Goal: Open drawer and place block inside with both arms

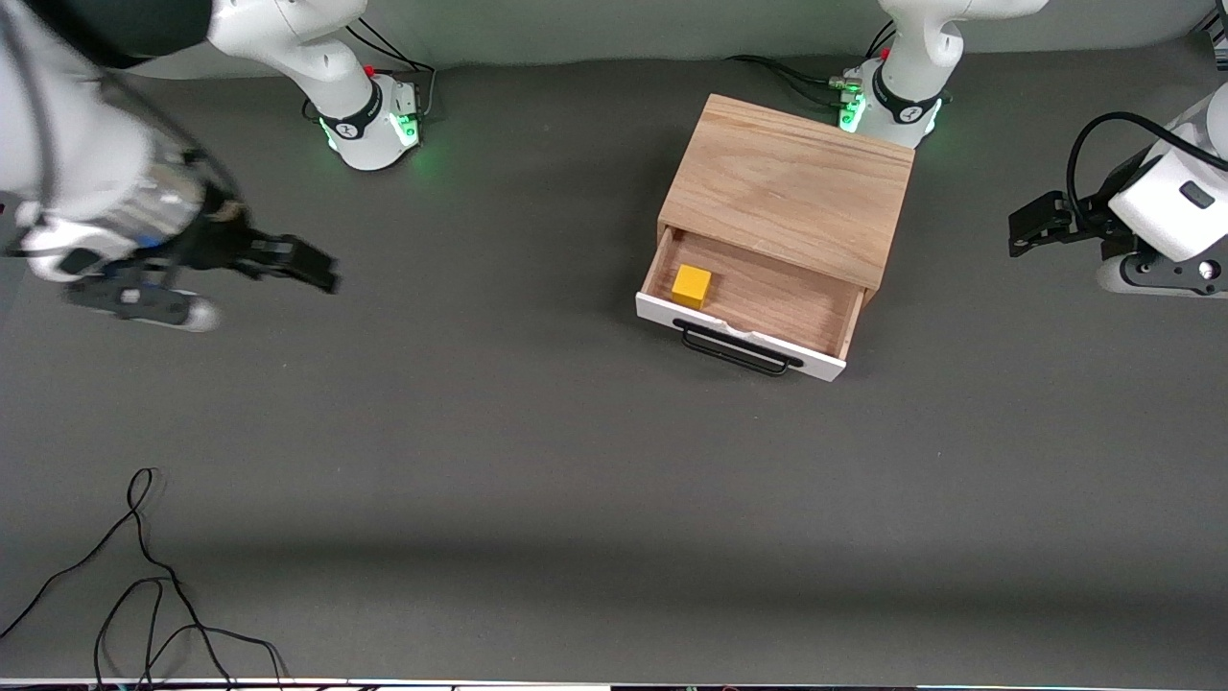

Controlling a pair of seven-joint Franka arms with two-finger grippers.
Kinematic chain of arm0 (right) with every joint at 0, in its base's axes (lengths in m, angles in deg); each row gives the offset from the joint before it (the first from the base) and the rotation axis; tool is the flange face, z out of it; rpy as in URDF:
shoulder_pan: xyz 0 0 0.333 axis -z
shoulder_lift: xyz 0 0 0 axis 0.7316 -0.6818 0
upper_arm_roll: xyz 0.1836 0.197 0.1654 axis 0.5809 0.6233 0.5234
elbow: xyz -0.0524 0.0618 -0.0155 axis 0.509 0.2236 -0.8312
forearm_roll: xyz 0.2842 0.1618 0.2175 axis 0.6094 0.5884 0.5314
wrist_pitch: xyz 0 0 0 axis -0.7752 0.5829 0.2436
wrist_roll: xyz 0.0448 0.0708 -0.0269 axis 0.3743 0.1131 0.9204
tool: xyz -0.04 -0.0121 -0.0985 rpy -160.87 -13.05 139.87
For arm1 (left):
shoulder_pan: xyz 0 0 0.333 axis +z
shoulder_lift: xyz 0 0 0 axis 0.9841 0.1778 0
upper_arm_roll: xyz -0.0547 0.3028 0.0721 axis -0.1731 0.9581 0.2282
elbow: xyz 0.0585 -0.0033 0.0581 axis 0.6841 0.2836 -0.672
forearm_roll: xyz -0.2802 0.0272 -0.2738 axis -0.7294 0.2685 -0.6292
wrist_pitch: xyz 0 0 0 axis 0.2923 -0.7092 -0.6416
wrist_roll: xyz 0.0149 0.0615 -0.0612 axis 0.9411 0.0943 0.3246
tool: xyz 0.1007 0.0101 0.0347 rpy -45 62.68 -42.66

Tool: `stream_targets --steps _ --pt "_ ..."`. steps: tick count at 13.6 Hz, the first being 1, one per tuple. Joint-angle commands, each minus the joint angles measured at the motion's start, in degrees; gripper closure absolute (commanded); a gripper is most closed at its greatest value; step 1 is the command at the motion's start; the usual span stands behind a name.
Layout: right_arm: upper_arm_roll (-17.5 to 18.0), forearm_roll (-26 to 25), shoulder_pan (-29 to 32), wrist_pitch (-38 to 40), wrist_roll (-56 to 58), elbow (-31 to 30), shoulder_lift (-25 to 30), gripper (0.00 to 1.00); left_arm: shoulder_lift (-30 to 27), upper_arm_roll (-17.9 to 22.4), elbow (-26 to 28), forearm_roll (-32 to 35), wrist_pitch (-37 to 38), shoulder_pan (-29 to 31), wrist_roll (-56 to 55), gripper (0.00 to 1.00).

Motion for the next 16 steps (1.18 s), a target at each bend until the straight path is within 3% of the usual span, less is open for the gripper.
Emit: stream_targets --steps 1,8,10,16 --pt "1.2 -1.9 6.6 -1.4 11.2 -6.4 5.0 0.0 -1.0 0.4 1.2 -0.5 -0.9 -0.3 0.8 0.0" --pt "1.3 -3.5 18.8 -3.1 26.5 -8.4 5.7 0.0 -1.0 0.4 1.2 -0.5 -0.9 -0.3 0.8 0.0" --pt "1.3 -4.1 18.9 -4.8 27.0 -10.9 6.6 0.0 -1.0 0.5 1.2 -0.5 -0.9 -0.3 0.8 0.0" --pt "1.1 -6.5 18.2 -4.4 27.0 -10.7 6.6 0.0 -1.0 0.5 1.2 -0.5 -0.9 -0.3 0.8 0.0"
